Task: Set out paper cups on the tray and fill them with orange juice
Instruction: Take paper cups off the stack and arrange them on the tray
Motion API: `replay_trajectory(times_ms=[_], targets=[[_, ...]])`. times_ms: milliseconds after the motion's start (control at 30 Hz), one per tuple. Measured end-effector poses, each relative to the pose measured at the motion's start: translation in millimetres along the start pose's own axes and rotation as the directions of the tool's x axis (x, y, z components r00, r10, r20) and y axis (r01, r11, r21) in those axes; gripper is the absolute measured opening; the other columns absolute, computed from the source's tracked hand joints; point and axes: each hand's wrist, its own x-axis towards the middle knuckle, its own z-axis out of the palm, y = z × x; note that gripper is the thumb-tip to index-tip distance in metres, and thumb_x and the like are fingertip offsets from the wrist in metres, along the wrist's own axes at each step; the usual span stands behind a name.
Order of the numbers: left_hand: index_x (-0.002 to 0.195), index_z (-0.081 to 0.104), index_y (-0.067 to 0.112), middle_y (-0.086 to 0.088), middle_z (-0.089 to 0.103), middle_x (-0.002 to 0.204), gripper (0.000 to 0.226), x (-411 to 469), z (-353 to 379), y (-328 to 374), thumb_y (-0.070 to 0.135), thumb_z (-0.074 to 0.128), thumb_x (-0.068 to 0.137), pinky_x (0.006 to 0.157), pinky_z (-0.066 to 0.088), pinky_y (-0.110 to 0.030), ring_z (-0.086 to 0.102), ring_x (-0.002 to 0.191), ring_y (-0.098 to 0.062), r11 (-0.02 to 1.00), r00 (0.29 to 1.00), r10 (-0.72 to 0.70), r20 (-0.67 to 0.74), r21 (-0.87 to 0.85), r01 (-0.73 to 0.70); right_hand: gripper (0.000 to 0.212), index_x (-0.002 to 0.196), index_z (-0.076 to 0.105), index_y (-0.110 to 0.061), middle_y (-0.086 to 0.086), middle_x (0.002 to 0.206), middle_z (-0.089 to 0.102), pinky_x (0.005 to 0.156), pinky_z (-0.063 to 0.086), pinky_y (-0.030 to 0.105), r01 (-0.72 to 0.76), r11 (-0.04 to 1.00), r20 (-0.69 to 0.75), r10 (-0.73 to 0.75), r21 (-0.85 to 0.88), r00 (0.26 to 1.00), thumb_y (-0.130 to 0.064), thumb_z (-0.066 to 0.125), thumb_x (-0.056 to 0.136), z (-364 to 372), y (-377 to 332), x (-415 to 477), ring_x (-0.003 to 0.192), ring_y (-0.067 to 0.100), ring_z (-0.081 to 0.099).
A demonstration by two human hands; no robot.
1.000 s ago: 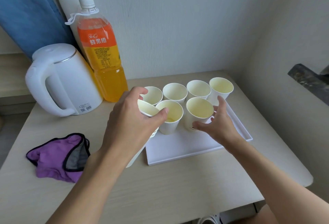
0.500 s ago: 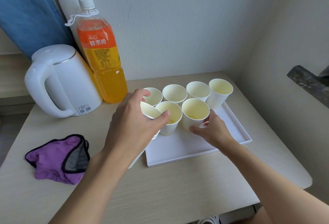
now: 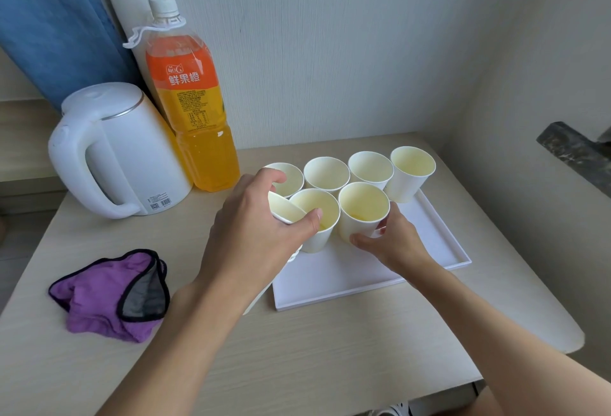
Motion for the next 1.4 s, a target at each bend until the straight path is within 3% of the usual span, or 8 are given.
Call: replay_trajectory(times_ms=[333,467,533,633,733,900,1033,1400], targets=[[0.124,0.06,0.031,0.017,0.053,0.113,0.056,0,3,0,0.051,0.081,0.075,0.083,0.041,-0.032,0.05,0.1,-0.012,1.0,1.0,0.003,0.024,-0.001,-0.003,0.07,0.126,0.043,-0.022,-0.003,0.112,0.057,0.096,0.044,0.052,-0.015,1.0,0.017,0.015,-0.019,1.0,-0.042,0.081,0.07,1,1,2,0.108,0.023,0.055],[0.125,0.06,0.031,0.015,0.055,0.115,0.057,1,4,-1,0.05,0.082,0.075,0.082,0.038,-0.029,0.051,0.104,-0.013,1.0,1.0,0.003,0.03,-0.017,-0.003,0.075,0.14,0.034,-0.017,0.004,0.123,0.052,0.097,0.046,0.049,-0.086,0.994,0.041,0.089,-0.063,0.995,-0.022,0.076,0.078,-8,0,-1,0.116,0.026,0.051],[0.127,0.059,0.032,0.014,0.056,0.116,0.061,0,3,0,0.051,0.082,0.074,0.083,0.039,-0.029,0.053,0.107,-0.015,0.999,1.0,0.013,0.028,-0.038,-0.012,0.067,0.142,0.036,-0.016,0.004,0.12,0.055,0.088,0.049,0.04,-0.081,0.994,-0.078,0.087,0.078,0.993,-0.014,0.068,0.084,-18,-8,-12,0.108,0.022,0.054],[0.132,0.054,0.036,0.016,0.055,0.117,0.072,-2,3,3,0.056,0.083,0.069,0.082,0.041,-0.031,0.052,0.104,-0.013,0.997,0.998,0.051,0.031,-0.068,-0.049,0.031,0.117,0.056,-0.019,0.0,0.095,0.062,0.072,0.044,0.026,0.182,0.904,-0.348,-0.04,0.386,0.937,-0.008,0.06,0.088,-29,-35,-43,0.086,0.01,0.057],[0.133,0.049,0.037,0.016,0.055,0.115,0.083,-7,6,9,0.058,0.086,0.062,0.083,0.048,-0.035,0.055,0.101,-0.015,0.991,0.989,0.13,0.063,-0.038,-0.128,0.017,0.104,0.065,-0.014,0.004,0.092,0.07,0.071,0.049,0.02,0.298,0.739,-0.145,-0.266,0.604,0.953,-0.025,0.063,0.09,-27,-64,-73,0.082,0.007,0.062],[0.148,0.034,0.031,0.009,0.054,0.133,0.092,-13,8,11,0.043,0.085,0.072,0.084,0.051,-0.037,0.055,0.097,-0.016,0.969,0.961,0.236,0.146,0.037,-0.243,0.039,0.114,0.065,-0.015,0.008,0.099,0.071,0.082,0.051,0.026,0.1,0.706,0.28,-0.401,0.701,0.872,-0.032,0.071,0.079,-16,-77,-89,0.086,0.015,0.066],[0.152,0.03,0.031,0.013,0.051,0.139,0.095,-13,4,8,0.04,0.084,0.074,0.078,0.041,-0.031,0.053,0.104,-0.013,0.939,0.94,0.312,0.139,0.103,-0.327,0.043,0.115,0.062,-0.008,0.007,0.113,0.067,0.08,0.052,0.027,-0.01,0.635,0.332,-0.39,0.773,0.859,-0.021,0.076,0.076,-14,-77,-83,0.091,0.016,0.066],[0.15,0.029,0.039,0.021,0.041,0.134,0.108,-11,1,0,0.052,0.087,0.06,0.076,0.048,-0.032,0.049,0.099,-0.006,0.891,0.894,0.43,0.129,0.102,-0.443,0.044,0.116,0.061,-0.011,-0.003,0.101,0.068,0.067,0.051,0.027,0.018,0.619,0.298,-0.403,0.785,0.865,-0.023,0.075,0.076,-14,-75,-76,0.089,0.018,0.066]])
